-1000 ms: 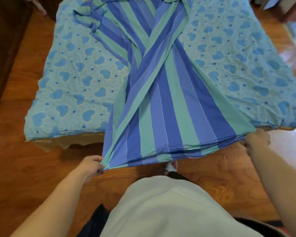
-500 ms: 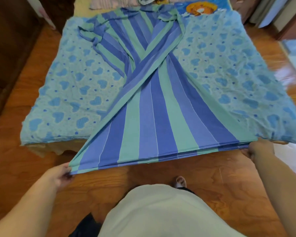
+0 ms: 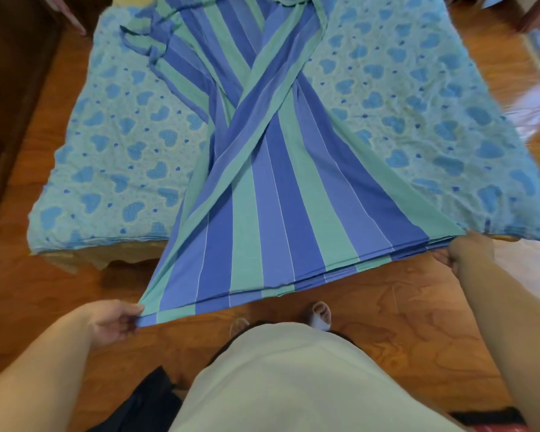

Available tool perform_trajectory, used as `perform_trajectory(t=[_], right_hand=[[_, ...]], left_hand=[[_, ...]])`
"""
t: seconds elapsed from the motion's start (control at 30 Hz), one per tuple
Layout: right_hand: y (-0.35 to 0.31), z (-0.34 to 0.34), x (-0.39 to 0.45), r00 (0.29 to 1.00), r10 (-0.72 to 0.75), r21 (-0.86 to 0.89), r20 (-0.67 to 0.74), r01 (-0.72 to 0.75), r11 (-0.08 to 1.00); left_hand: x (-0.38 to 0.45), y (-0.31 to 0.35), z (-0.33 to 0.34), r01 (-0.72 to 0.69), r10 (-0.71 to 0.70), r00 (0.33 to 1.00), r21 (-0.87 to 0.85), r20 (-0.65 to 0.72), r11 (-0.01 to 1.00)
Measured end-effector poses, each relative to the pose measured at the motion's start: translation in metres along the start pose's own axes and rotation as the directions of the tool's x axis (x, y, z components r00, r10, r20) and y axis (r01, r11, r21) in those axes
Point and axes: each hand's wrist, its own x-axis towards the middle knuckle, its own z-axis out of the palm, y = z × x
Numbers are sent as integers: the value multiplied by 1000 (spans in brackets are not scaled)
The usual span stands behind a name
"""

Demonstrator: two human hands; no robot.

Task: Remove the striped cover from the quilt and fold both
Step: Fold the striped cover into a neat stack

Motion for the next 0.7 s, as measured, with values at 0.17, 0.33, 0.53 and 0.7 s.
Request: perform_trajectory(t=[0.17, 0.33, 0.53, 0.7], right_hand=[[-7, -2, 0, 996, 81, 60, 40, -84, 995], [-13, -3, -6, 994, 76, 132, 75, -85, 988], [-9, -1, -3, 983, 157, 144, 95, -169, 975], [-3, 0, 13, 976, 207, 135, 70, -215, 967]], left_hand=[[-8, -7, 3, 80, -81, 997, -114, -5, 990], [-12, -16, 8, 124, -119, 992, -309, 36, 943], [-23, -20, 32, 85, -97, 995, -267, -33, 960], [-33, 14, 28, -163, 42, 969, -507, -242, 846]])
